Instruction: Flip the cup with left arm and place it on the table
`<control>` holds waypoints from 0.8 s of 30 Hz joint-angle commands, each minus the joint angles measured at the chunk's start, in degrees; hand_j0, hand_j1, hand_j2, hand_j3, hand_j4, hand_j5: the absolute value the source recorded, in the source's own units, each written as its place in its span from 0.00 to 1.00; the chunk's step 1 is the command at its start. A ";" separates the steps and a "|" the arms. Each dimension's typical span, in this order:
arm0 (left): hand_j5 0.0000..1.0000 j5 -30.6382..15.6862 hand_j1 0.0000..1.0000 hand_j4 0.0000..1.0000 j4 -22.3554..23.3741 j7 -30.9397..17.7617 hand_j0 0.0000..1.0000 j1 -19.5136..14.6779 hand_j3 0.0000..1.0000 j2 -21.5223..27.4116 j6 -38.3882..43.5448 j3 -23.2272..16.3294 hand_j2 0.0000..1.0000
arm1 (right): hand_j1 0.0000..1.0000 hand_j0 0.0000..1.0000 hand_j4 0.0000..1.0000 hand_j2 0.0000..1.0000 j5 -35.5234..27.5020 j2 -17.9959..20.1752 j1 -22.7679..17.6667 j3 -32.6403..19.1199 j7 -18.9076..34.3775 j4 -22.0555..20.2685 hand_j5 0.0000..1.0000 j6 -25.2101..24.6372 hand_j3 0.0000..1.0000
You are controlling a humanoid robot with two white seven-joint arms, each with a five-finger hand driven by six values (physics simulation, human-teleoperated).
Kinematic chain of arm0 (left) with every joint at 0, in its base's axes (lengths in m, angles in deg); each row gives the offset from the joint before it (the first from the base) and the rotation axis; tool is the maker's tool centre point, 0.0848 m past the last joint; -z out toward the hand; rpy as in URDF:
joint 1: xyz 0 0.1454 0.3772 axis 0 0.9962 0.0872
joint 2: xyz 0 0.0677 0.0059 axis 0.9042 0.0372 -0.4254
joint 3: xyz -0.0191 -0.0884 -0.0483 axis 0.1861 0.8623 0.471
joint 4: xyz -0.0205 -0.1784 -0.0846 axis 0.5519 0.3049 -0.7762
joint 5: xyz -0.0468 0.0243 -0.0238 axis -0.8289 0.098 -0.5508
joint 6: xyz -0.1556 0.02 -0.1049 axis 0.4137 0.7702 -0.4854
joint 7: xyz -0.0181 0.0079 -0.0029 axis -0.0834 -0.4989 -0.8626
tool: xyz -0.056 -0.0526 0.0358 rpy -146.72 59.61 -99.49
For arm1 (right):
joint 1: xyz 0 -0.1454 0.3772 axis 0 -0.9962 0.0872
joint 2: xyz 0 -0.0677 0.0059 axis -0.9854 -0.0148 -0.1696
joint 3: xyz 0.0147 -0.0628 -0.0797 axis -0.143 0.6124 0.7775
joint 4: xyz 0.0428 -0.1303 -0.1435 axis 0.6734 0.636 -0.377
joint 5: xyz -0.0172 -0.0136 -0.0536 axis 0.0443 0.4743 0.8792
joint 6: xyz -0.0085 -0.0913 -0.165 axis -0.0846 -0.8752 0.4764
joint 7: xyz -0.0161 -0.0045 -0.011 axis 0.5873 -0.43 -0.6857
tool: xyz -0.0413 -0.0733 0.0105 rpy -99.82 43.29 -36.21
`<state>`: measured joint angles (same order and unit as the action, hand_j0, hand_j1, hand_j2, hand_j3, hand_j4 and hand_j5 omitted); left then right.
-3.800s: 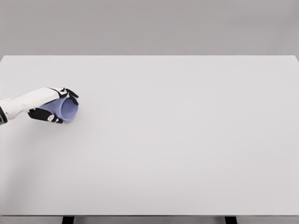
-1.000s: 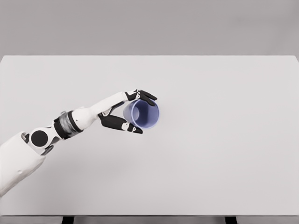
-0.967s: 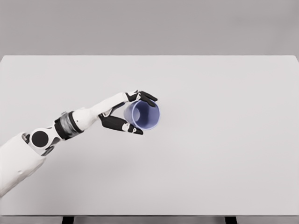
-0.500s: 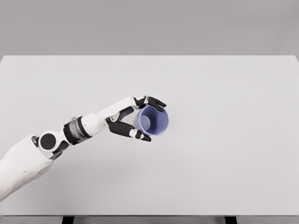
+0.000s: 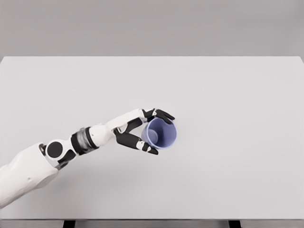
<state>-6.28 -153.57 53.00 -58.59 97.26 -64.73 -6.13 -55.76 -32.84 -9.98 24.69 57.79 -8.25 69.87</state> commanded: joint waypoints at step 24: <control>0.72 0.13 0.72 0.72 4.91 -0.17 0.72 -0.26 0.72 -1.02 0.03 -1.89 0.72 | 1.00 1.00 1.00 1.00 -0.04 0.00 -0.09 0.00 0.01 -0.01 1.00 0.01 1.00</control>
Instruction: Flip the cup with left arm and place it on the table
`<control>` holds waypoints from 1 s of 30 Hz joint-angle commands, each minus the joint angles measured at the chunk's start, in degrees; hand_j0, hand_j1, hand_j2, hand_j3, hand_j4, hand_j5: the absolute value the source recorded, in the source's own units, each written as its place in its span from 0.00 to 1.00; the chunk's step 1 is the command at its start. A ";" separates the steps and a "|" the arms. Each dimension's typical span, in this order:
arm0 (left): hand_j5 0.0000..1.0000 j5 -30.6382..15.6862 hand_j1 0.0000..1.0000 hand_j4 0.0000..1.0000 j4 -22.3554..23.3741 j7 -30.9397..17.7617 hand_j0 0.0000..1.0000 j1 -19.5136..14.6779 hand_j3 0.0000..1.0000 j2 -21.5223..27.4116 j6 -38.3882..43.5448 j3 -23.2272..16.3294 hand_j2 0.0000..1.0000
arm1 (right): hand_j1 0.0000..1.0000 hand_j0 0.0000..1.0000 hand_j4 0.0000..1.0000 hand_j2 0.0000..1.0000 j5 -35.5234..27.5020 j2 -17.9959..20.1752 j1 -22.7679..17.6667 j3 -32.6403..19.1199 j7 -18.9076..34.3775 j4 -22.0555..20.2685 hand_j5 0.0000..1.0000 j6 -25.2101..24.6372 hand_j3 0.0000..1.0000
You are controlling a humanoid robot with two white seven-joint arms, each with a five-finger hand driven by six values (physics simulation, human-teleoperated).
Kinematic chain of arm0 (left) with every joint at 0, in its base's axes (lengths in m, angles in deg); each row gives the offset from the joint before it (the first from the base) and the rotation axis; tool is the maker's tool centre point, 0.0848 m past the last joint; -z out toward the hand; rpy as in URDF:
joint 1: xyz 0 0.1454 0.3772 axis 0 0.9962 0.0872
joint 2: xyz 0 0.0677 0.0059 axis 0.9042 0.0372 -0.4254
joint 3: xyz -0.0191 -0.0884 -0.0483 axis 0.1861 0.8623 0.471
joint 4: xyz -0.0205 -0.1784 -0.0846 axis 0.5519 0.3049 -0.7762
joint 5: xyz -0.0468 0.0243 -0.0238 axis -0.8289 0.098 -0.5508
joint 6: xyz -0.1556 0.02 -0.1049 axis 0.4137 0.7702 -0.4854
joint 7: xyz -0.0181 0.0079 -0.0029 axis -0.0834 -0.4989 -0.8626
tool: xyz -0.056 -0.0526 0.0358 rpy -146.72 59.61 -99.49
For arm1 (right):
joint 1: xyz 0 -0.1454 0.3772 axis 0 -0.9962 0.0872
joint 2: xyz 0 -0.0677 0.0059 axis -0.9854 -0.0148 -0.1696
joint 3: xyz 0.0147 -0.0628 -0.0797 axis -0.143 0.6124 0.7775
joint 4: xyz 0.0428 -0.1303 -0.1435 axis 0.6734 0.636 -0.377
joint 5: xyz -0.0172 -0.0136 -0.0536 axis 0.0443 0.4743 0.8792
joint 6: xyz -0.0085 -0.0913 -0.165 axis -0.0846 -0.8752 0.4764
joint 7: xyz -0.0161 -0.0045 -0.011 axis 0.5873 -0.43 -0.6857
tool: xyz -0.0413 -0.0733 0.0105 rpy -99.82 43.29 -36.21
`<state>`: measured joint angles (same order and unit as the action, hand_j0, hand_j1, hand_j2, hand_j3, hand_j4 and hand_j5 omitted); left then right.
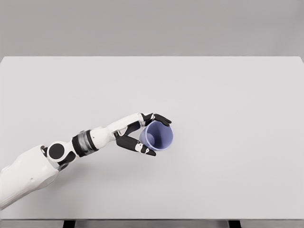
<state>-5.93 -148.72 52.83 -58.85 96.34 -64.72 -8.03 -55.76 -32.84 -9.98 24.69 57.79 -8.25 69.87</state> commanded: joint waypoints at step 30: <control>1.00 0.04 1.00 1.00 2.79 0.00 1.00 0.00 1.00 1.22 0.03 0.45 1.00 | 1.00 1.00 1.00 1.00 -0.05 0.00 0.00 -0.01 0.01 -0.01 1.00 0.01 1.00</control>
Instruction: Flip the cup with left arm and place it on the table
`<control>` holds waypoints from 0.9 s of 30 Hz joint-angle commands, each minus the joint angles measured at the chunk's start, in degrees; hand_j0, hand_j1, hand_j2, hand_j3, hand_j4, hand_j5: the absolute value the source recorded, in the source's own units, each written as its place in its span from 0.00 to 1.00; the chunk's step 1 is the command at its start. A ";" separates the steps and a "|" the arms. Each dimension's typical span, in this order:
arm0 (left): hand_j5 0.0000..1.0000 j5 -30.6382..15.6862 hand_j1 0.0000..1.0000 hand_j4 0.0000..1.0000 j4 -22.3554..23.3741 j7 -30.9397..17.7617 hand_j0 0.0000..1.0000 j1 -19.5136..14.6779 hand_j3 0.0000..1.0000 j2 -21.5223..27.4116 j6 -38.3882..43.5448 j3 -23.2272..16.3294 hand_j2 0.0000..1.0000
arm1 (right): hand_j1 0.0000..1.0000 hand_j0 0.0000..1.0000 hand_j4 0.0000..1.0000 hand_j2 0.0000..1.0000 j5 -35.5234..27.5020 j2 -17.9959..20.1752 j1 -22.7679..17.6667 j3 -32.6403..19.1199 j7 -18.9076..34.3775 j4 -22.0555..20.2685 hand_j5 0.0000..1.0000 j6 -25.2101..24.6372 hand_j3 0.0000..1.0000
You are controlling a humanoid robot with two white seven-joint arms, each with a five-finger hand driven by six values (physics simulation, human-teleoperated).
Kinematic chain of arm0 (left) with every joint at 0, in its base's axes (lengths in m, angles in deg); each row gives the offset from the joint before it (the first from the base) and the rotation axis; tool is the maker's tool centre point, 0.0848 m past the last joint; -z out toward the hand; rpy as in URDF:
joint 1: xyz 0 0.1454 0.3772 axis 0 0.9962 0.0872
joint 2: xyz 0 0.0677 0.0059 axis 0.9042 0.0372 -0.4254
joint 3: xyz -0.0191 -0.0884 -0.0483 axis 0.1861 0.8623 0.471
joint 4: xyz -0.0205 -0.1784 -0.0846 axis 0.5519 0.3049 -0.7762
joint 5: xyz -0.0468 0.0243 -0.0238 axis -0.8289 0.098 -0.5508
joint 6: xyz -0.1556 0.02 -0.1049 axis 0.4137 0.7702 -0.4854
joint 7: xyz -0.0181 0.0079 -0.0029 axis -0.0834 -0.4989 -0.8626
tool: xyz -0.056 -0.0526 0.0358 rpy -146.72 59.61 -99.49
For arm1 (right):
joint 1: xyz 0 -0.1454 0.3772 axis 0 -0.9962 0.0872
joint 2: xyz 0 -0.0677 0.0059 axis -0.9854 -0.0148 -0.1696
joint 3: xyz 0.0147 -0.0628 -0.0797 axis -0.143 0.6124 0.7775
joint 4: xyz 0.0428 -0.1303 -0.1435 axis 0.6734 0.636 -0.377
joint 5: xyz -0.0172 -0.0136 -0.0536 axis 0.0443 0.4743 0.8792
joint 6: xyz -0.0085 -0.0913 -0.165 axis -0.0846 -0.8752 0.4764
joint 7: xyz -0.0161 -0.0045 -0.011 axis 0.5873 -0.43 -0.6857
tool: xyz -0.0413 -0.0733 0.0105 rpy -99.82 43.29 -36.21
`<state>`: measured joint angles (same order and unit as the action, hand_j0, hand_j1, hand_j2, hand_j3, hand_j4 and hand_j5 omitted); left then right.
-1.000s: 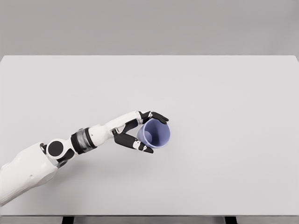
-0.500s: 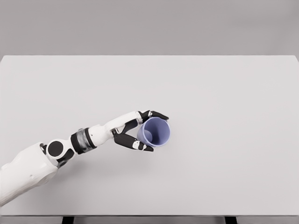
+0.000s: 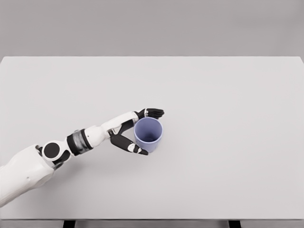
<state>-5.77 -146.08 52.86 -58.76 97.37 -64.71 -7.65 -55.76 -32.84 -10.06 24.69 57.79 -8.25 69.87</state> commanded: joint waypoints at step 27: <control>1.00 6.82 1.00 1.00 2.26 0.06 1.00 -5.97 1.00 20.50 0.02 3.94 1.00 | 1.00 1.00 1.00 1.00 -0.04 0.00 0.00 0.00 0.01 -0.01 1.00 0.01 1.00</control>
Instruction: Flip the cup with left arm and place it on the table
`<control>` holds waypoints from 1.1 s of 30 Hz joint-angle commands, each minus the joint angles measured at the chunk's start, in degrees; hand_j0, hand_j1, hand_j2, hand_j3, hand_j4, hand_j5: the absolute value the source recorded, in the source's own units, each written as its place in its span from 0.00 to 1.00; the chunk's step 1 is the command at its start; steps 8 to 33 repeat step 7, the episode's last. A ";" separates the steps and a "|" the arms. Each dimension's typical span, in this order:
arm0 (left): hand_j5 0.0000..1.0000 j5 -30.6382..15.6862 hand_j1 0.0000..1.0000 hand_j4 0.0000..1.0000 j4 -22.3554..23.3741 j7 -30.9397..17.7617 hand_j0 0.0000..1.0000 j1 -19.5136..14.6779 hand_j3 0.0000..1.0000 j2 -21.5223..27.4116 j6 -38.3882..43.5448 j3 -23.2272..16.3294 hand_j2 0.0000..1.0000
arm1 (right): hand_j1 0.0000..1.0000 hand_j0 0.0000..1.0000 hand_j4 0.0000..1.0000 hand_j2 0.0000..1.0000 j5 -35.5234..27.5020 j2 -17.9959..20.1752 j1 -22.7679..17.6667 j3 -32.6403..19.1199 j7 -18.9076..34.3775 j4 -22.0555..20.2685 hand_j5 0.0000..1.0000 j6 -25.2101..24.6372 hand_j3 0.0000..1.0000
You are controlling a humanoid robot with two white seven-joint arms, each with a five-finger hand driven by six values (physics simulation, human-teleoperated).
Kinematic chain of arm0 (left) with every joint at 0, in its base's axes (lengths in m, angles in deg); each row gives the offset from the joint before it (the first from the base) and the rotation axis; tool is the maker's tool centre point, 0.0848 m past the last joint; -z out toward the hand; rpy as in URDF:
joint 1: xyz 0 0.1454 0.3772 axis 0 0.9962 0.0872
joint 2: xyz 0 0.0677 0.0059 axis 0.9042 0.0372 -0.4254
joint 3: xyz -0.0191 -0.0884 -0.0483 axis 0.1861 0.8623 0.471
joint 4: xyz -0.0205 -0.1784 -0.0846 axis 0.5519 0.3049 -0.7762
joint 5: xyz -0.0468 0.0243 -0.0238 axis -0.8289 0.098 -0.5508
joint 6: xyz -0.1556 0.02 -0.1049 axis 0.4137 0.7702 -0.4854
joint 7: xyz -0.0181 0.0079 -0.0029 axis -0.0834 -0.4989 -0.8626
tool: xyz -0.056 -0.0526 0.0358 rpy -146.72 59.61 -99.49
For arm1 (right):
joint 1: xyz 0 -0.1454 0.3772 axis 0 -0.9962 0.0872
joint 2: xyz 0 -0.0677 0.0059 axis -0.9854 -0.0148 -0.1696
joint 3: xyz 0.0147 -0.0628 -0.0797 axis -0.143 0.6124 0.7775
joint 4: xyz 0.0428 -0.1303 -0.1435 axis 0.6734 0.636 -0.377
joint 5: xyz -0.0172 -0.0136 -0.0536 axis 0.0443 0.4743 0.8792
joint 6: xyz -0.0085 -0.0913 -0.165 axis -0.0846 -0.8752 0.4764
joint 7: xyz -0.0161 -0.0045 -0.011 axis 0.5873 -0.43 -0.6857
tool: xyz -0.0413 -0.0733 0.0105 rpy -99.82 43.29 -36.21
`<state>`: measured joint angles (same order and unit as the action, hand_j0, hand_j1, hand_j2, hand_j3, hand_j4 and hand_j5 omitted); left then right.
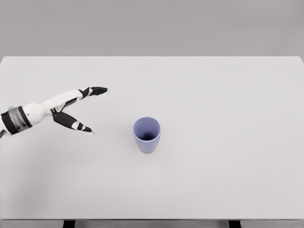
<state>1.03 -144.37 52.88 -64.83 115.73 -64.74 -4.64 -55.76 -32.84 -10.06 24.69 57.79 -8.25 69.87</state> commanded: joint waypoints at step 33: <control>1.00 6.70 1.00 1.00 0.46 0.03 1.00 -1.84 1.00 3.45 0.04 2.78 1.00 | 1.00 1.00 1.00 1.00 -0.04 0.00 0.09 0.00 0.01 -0.01 1.00 0.01 1.00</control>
